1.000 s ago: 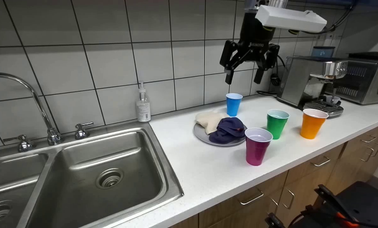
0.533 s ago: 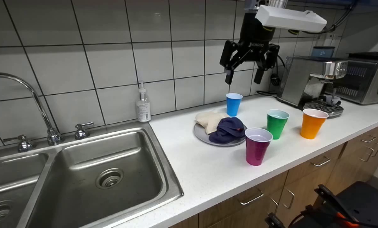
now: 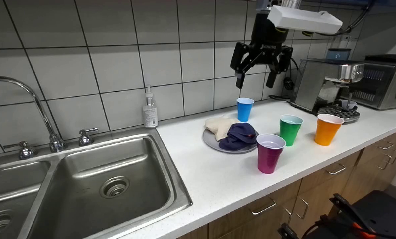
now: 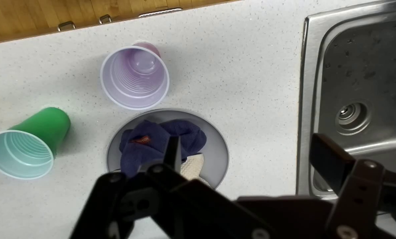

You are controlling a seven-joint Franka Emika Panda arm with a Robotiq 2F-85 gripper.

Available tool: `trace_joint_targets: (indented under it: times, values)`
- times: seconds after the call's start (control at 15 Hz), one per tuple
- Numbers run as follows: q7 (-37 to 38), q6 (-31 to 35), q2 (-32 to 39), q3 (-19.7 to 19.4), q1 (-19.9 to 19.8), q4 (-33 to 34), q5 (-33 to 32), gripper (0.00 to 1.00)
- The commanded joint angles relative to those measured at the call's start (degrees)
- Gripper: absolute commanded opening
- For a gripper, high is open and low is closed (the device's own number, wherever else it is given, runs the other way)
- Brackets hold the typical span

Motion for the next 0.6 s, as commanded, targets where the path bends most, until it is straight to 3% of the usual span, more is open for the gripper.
trace_joint_targets:
  times: [0.0,0.53]
  values:
    - [0.0,-0.2,0.0,0.0,-0.1,0.1,0.0,1.00]
    - [-0.7,0.4,-0.1,0.3,0.2,-0.7,-0.3,1.00]
